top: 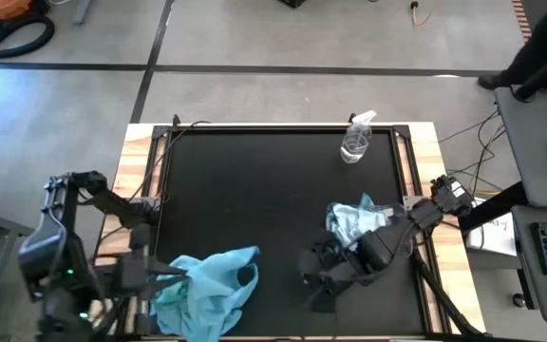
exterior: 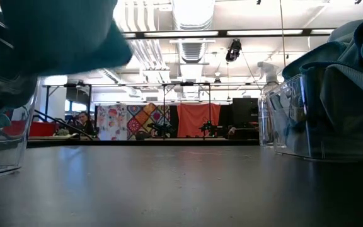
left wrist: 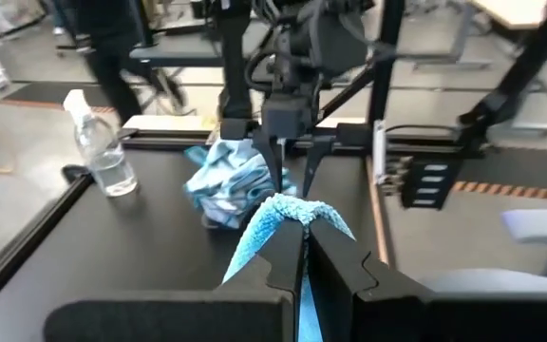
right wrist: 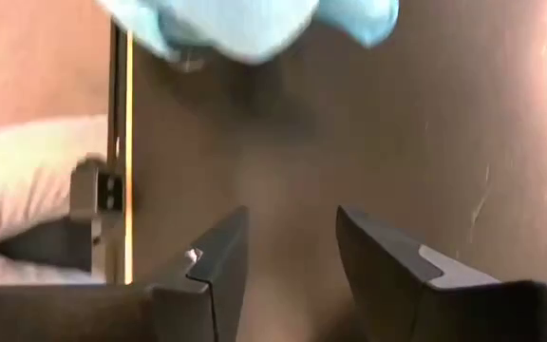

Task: Sort microfiber towel by color & place in baskets
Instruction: Put the blue microfiber towel into the left transparent bin

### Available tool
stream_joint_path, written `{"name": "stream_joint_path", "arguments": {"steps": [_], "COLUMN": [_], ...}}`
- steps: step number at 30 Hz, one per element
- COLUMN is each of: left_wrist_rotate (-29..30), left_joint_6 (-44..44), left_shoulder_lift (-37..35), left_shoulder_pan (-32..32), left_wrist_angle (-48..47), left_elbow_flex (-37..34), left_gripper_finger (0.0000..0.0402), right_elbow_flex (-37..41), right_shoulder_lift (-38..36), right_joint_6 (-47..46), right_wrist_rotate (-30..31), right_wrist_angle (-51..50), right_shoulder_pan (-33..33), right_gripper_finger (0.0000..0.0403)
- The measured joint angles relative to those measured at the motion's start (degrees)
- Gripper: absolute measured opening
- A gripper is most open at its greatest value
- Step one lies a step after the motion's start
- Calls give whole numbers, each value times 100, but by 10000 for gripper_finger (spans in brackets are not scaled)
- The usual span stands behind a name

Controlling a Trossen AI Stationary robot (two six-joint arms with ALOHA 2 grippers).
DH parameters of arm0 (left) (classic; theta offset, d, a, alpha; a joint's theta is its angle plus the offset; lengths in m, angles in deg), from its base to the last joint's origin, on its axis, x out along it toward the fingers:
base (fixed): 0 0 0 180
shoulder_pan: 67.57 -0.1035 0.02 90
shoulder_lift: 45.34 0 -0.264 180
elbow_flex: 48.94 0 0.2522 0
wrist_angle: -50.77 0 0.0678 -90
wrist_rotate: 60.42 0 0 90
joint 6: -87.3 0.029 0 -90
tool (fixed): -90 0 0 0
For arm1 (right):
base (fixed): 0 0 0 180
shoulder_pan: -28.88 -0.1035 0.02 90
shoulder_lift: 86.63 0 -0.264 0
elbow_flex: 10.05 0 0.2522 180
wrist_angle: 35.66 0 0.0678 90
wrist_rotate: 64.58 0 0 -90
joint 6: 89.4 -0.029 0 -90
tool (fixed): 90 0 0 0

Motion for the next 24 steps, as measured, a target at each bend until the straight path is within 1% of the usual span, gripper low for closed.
{"name": "stream_joint_path", "arguments": {"steps": [3,5,10,11,16,20,24], "left_wrist_rotate": [-47,-69,-20,36,129,125,129], "left_joint_6": [-6,-177,-1314,-1471,-1461,-1549,-1562], "left_shoulder_lift": [0,0,0,-3,-27,-27,-27], "left_shoulder_pan": [165,297,724,805,1211,1509,1664], "left_wrist_angle": [-230,-518,-1530,-1529,-1492,-1518,-1498], "left_elbow_flex": [332,522,886,909,916,900,872], "left_gripper_finger": [0,0,0,0,0,0,0], "right_elbow_flex": [8,29,58,70,129,180,246], "right_shoulder_lift": [0,0,0,0,0,0,0], "right_joint_6": [-235,-347,-516,-516,-522,-520,-678], "right_wrist_rotate": [35,48,54,65,359,507,509], "right_wrist_angle": [-248,-316,-369,-373,-386,-378,-382], "right_shoulder_pan": [-238,-393,-767,-837,-1126,-1237,-1245], "right_gripper_finger": [150,148,150,150,143,136,130]}}
